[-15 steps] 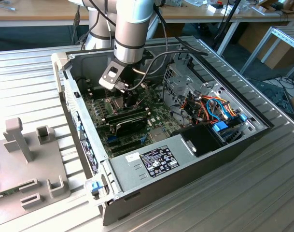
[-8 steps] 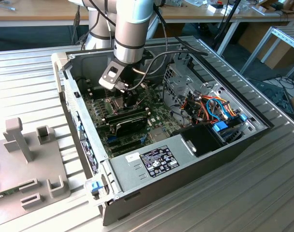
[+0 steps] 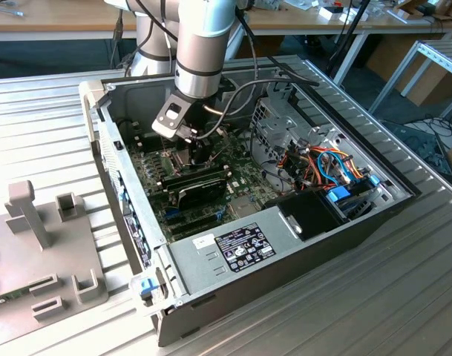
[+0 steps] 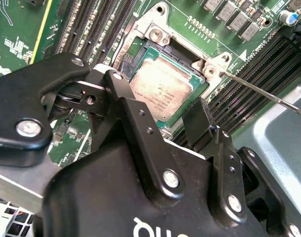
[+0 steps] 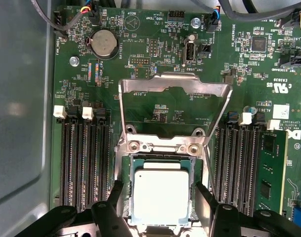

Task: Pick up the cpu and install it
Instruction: 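Place the cpu into insertion slot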

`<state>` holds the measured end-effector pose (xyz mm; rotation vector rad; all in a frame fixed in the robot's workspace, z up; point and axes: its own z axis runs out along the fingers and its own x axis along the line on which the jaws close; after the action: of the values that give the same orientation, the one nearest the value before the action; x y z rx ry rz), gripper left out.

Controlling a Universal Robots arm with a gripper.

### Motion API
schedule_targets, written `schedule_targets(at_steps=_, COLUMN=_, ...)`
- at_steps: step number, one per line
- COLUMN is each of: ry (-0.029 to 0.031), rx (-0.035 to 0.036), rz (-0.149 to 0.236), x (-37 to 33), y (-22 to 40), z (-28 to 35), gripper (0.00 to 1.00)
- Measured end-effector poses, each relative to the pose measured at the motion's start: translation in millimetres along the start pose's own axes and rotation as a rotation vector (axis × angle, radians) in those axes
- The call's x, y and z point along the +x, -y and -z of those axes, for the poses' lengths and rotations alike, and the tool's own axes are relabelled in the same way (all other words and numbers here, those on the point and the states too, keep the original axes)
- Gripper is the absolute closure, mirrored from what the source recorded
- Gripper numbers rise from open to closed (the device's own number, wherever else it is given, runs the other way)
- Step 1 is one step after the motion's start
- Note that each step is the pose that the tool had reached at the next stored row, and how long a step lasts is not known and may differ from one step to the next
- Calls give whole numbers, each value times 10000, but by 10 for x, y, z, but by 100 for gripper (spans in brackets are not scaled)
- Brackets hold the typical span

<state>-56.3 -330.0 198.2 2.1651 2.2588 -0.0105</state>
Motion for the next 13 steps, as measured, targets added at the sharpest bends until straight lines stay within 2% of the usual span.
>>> schedule_targets(at_steps=7, ry=1, rx=0, rz=0, x=0, y=0, z=-1, gripper=32)
schedule_targets(at_steps=8, ry=0, rx=0, rz=0, x=0, y=0, z=-1, gripper=33)
schedule_targets(at_steps=10, ry=4, rx=1, rz=0, x=-1, y=0, z=0, gripper=45)
schedule_targets(at_steps=13, ry=1, rx=0, rz=0, x=0, y=0, z=-1, gripper=45)
